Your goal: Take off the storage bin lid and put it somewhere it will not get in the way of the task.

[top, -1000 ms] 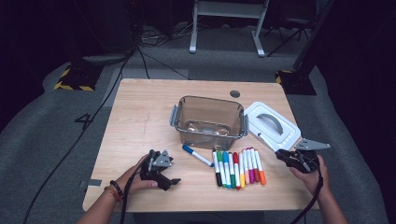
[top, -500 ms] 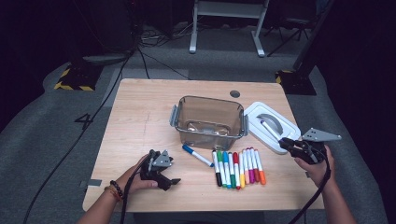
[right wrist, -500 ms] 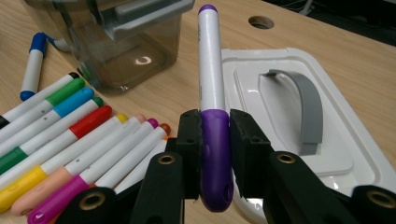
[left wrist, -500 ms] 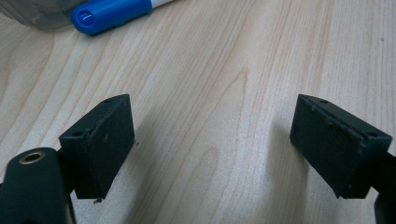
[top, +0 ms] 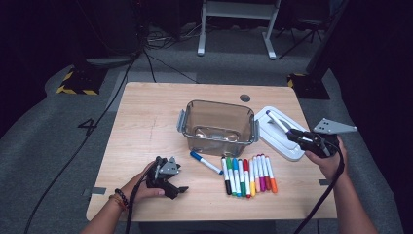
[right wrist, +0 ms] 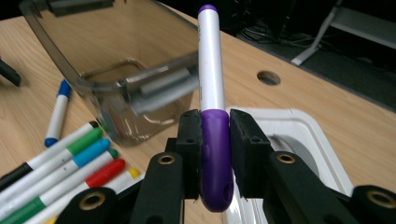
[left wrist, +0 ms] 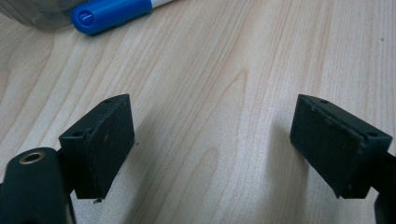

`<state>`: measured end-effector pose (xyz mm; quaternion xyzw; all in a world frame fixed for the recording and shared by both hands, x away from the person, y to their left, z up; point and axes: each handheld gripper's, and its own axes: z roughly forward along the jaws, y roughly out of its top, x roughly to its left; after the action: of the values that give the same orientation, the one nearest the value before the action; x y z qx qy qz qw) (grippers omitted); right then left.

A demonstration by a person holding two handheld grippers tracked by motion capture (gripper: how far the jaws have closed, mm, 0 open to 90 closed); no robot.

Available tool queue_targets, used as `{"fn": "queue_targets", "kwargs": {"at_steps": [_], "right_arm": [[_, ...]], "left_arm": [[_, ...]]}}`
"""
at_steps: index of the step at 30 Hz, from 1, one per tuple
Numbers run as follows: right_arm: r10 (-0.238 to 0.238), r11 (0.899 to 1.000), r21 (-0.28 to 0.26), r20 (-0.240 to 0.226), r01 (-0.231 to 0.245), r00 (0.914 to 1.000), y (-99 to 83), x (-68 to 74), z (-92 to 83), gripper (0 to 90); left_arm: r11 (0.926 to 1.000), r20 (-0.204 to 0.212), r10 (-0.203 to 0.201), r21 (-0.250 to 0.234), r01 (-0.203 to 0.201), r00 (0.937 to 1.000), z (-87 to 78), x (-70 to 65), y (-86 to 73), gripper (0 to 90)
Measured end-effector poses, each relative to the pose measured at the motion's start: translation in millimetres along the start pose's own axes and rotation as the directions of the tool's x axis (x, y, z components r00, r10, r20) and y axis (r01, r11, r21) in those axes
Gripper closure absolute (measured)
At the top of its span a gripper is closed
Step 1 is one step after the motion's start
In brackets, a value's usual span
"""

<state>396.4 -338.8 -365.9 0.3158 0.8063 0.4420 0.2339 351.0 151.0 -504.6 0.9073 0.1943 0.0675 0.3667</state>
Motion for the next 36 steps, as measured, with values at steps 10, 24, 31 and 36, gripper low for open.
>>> {"fn": "queue_targets", "kwargs": {"at_steps": [10,24,31,36], "right_arm": [[-0.074,0.997,-0.030,-0.057,0.072,0.9956,38.6,14.7,18.3,74.9],[-0.162,0.987,-0.032,-0.193,0.159,0.9677,78.0,48.4,65.8,74.9],[-0.210,0.976,0.001,-0.237,0.217,0.9484,85.4,62.0,88.1,74.9],[-0.210,0.972,0.036,-0.288,0.230,0.9341,87.5,64.4,104.9,74.9]], "left_arm": [[1.0000,0.000,0.000,-0.001,0.000,1.0000,0.0,0.0,0.0,14.2],[1.0000,0.001,0.000,-0.001,0.000,1.0000,0.1,0.1,0.0,14.1],[1.0000,0.001,0.001,0.001,-0.001,1.0000,0.0,0.2,0.0,14.1],[1.0000,-0.003,-0.004,-0.001,0.004,1.0000,-0.1,-0.4,-0.2,14.1]]}}
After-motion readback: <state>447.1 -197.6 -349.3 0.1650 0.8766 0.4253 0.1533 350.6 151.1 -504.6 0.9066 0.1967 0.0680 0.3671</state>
